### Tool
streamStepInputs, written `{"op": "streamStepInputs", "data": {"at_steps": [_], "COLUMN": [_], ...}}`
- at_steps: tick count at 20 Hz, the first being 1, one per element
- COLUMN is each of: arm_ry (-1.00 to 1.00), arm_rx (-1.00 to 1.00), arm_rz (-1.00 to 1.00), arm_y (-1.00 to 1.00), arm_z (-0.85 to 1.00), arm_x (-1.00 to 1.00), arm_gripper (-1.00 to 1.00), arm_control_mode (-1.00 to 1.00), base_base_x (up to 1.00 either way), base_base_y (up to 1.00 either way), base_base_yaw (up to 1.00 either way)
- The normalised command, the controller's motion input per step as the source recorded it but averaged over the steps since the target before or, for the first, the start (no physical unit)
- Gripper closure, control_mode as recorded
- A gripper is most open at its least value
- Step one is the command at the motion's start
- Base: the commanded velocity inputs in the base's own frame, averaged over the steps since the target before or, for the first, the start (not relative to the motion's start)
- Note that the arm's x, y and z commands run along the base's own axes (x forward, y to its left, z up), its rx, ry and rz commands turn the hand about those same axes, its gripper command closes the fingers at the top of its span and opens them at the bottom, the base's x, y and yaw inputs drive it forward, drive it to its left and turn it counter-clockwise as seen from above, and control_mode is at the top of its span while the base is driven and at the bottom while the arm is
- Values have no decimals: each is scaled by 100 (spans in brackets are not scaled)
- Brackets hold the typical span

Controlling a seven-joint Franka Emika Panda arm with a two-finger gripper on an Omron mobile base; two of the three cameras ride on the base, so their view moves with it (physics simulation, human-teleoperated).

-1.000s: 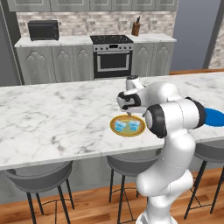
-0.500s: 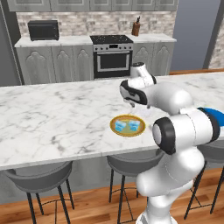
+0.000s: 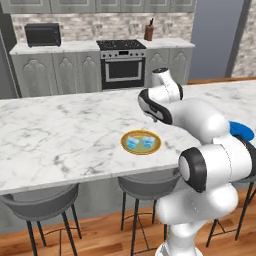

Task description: Place two yogurt containers on each plate.

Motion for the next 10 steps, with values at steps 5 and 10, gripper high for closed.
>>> {"op": "streamStepInputs", "data": {"at_steps": [5,10], "arm_ry": [0,0], "arm_rx": [0,0], "arm_rz": [0,0], "arm_y": [0,0], "arm_z": [0,0], "arm_x": [0,0], "arm_gripper": [-100,-100], "arm_control_mode": [100,100], "base_base_x": [-27,-2], "base_base_y": [-89,-100], "base_base_yaw": [-11,0]}}
